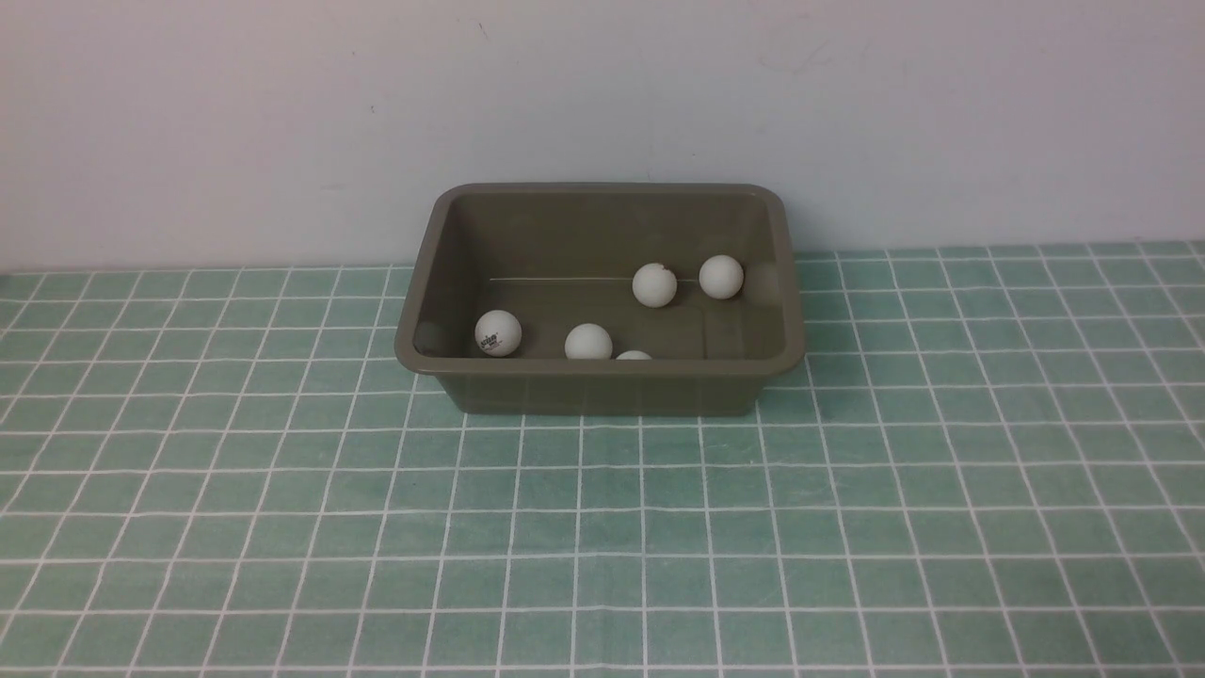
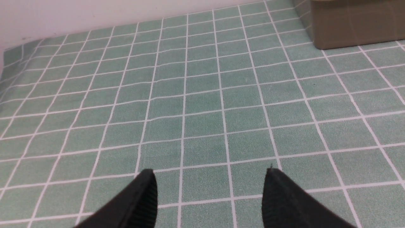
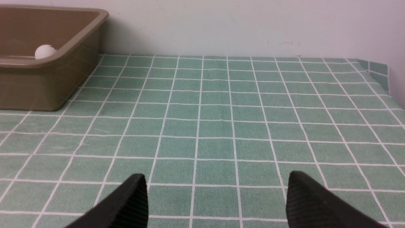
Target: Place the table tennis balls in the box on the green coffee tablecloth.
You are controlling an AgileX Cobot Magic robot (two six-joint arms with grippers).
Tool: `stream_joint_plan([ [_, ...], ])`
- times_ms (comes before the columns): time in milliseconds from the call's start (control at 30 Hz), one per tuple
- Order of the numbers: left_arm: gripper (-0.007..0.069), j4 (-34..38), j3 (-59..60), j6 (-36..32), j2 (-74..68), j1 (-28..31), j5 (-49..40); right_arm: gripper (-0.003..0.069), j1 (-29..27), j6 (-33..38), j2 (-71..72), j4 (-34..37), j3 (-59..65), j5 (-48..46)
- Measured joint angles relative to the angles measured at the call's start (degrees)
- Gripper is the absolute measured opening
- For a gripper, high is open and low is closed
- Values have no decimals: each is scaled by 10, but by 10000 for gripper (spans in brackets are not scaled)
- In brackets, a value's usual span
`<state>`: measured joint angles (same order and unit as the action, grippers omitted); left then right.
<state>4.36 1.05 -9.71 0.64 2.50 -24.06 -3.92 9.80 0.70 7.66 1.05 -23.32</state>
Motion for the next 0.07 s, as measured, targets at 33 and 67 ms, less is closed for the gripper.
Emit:
stream_joint_plan([
  [33,405,0,0,0,0,0,0,531,0,0,0,0,0,0],
  [67,405,0,0,0,0,0,0,531,0,0,0,0,0,0],
])
